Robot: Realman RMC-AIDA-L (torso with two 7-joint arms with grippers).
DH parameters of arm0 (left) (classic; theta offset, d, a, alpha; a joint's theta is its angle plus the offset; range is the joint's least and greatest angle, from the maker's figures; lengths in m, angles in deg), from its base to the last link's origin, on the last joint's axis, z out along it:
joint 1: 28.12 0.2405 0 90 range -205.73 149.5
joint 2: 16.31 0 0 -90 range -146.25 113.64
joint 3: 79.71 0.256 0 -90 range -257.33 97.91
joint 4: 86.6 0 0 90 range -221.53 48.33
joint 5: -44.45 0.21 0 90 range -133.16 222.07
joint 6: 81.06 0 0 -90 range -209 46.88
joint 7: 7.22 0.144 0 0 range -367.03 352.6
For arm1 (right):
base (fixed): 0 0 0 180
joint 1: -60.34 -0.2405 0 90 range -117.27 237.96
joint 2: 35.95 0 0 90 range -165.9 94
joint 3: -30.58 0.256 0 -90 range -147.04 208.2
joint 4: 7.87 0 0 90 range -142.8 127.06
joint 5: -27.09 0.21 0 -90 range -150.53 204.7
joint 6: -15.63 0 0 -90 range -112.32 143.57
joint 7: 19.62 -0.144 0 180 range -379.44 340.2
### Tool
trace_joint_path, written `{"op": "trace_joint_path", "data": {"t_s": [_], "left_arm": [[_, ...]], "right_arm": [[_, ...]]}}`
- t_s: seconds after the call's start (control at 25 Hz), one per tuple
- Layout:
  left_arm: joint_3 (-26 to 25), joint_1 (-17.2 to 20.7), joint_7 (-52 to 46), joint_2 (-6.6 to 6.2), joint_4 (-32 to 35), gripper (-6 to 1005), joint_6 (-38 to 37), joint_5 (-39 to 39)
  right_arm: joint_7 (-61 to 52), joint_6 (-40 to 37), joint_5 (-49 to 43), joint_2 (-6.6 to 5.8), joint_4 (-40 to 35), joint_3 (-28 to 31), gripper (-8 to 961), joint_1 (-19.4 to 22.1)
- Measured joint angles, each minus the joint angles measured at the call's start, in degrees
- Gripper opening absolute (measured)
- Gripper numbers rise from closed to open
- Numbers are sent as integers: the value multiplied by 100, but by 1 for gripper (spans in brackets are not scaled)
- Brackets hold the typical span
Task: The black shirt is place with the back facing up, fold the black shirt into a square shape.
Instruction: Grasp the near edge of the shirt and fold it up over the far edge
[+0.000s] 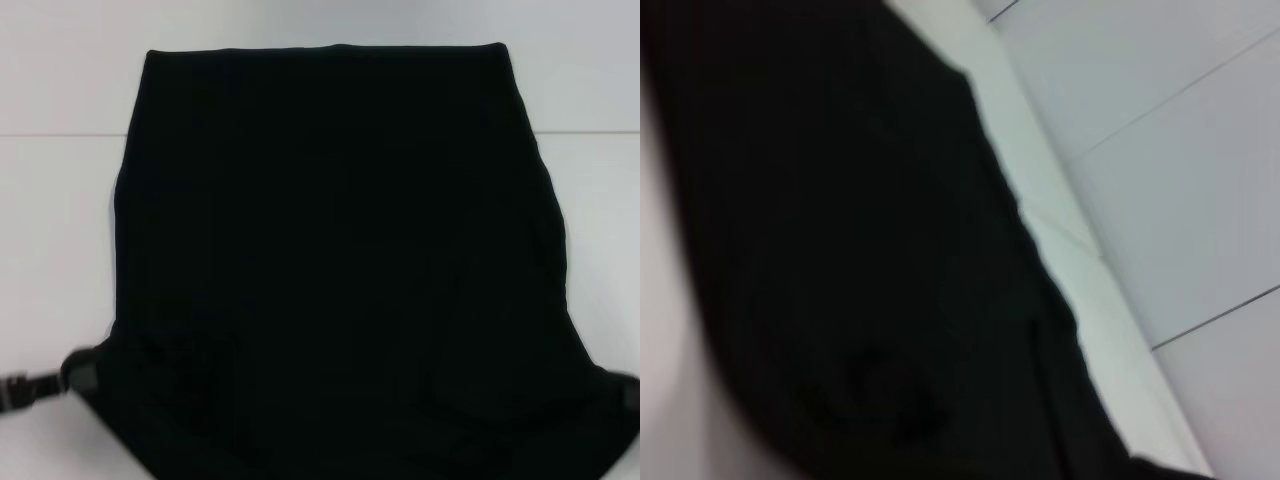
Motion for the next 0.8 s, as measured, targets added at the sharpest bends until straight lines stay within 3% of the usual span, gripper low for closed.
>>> {"op": "trace_joint_path", "data": {"t_s": [0.32, 0.4, 0.56, 0.8], "left_arm": [[49, -1268, 76, -476, -1202, 31, 1352, -494], [59, -1595, 169, -528, -1465, 31, 1903, -663], [69, -2055, 411, -527, -1716, 30, 2887, -833], [240, -2505, 754, -396, -1948, 30, 4440, -936]], "right_arm": [[-14, 687, 46, 148, -10, 769, 32, -834], [-45, 975, 54, 214, -20, 1002, 32, -1042], [-121, 1967, 55, 359, 70, 1093, 33, -1500], [-176, 3549, 41, 556, 420, 844, 33, -2165]]}}
